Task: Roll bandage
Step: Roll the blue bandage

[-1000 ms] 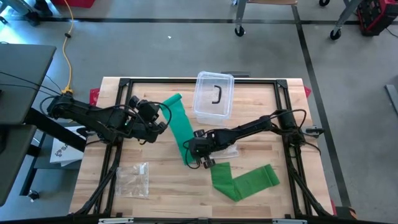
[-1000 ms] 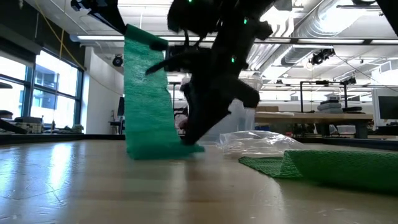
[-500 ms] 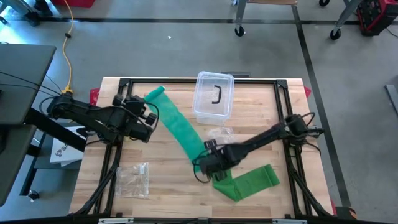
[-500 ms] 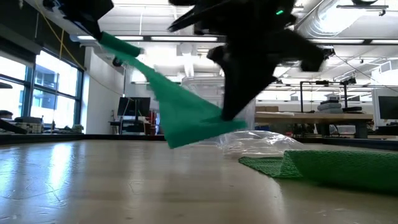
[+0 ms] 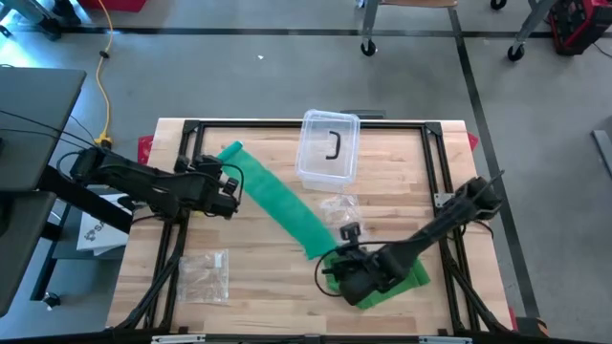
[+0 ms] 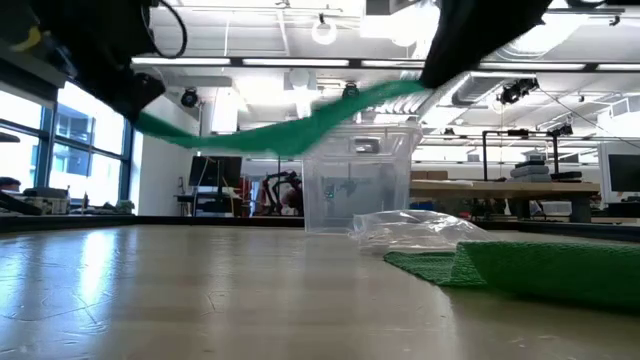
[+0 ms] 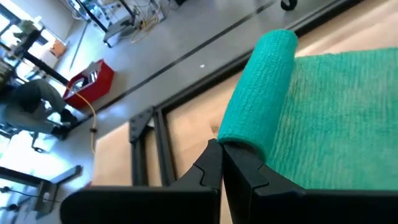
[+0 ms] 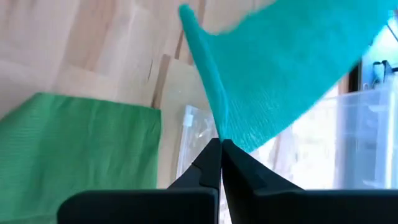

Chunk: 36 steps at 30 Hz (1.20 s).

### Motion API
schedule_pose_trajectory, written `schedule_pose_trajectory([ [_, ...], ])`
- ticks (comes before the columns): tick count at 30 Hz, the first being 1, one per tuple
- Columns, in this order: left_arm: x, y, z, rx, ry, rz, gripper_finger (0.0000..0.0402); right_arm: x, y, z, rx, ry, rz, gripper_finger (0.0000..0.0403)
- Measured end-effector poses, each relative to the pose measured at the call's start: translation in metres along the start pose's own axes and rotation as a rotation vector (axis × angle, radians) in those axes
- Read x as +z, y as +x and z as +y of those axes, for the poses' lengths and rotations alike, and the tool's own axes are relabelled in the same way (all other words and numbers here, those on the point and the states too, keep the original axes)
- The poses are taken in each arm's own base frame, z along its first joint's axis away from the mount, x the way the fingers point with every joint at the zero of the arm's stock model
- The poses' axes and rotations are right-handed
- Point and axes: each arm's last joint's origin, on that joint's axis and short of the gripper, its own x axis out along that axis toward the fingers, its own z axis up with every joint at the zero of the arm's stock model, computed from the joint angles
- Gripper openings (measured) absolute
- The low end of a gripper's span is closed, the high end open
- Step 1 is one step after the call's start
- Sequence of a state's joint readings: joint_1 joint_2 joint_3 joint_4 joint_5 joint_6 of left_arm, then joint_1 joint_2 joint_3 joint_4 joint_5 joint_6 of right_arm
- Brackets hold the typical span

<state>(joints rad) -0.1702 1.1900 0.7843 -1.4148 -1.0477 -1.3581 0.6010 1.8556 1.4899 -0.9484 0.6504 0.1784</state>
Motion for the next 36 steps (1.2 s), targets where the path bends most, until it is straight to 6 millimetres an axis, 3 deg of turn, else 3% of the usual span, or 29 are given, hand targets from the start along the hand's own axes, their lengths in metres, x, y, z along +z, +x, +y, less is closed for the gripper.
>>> schedule_pose_trajectory([
  [5,-0.009,0.005,-0.004,-0.017,-0.019,0.01,0.0,-0.006,-0.025,0.002,0.015,0.021,-0.035,0.0],
  [9,-0.009,0.001,-0.011,-0.07,-0.015,-0.018,0.0,-0.005,-0.026,0.013,0.035,0.013,-0.082,0.0],
  [14,-0.005,-0.006,-0.027,-0.173,-0.045,-0.104,0.0,-0.012,0.017,0.016,0.034,-0.003,-0.145,0.0],
  [20,0.002,-0.01,-0.036,-0.214,-0.052,-0.184,0.0,-0.023,0.079,-0.01,0.2,0.038,-0.225,0.0],
  [26,0.004,-0.011,-0.039,-0.218,-0.052,-0.21,0.0,-0.027,0.107,-0.035,0.293,0.039,-0.358,0.0],
  [31,0.003,-0.013,-0.039,-0.215,-0.021,-0.224,0.0,-0.023,0.1,-0.037,0.314,0.039,-0.357,0.0],
  [36,0.003,-0.014,-0.042,-0.257,0.074,-0.194,0.0,-0.005,0.053,-0.05,0.264,0.091,-0.483,0.0],
])
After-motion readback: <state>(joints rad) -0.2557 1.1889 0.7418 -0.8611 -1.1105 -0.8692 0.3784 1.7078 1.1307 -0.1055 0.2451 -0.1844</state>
